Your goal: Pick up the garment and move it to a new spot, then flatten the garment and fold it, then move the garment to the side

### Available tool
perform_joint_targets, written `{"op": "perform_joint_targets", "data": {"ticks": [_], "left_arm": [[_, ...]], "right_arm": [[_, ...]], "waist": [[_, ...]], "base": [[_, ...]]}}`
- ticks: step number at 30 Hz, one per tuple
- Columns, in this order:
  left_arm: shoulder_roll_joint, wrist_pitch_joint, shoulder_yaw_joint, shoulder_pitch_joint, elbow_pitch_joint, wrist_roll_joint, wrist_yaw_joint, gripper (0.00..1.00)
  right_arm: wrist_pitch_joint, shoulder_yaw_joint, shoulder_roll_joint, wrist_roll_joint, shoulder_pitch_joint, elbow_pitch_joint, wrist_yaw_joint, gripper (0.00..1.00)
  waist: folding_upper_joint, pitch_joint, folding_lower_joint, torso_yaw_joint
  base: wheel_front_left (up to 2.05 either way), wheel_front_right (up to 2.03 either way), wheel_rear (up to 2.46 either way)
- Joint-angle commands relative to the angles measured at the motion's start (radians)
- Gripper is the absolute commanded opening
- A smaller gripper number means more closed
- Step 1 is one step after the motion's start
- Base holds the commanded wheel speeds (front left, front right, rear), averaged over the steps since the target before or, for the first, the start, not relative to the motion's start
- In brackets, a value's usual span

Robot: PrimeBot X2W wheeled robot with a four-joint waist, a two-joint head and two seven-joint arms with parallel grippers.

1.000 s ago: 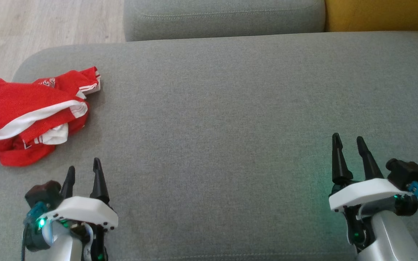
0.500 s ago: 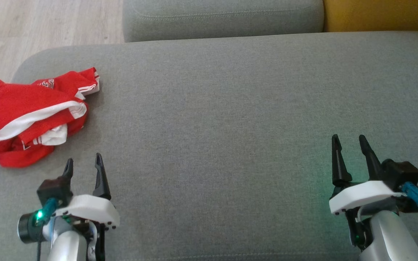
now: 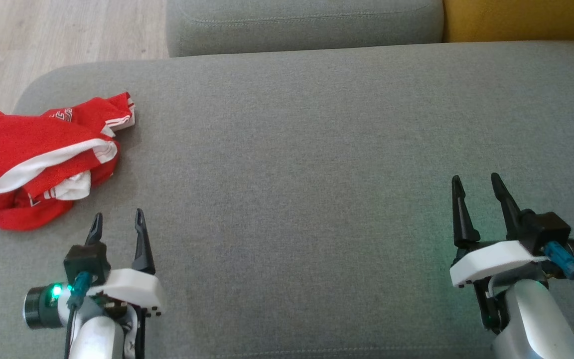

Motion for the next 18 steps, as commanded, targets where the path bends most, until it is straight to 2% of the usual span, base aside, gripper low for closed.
{"op": "perform_joint_targets", "data": {"ticks": [1, 11, 18], "left_arm": [[0.017, -0.012, 0.034, -0.057, -0.027, 0.005, 0.004, 1.0], [0.013, -0.012, 0.04, -0.049, -0.031, -0.003, -0.003, 1.0], [0.009, -0.012, 0.049, -0.049, -0.031, -0.012, -0.003, 1.0]], "right_arm": [[-0.012, 0.019, -0.004, -0.002, -0.037, -0.028, -0.001, 1.0], [-0.012, 0.016, -0.004, 0.012, -0.031, -0.033, -0.001, 1.0], [-0.012, 0.059, -0.004, 0.02, -0.032, -0.036, -0.001, 1.0]], "waist": [[0.0, 0.0, 0.0, 0.0], [0.0, -0.003, 0.0, 0.018], [0.0, -0.01, 0.0, 0.086]], "base": [[0.0, 0.0, 0.0], [0.0, 0.0, 0.0], [0.0, 0.0, 0.0]]}}
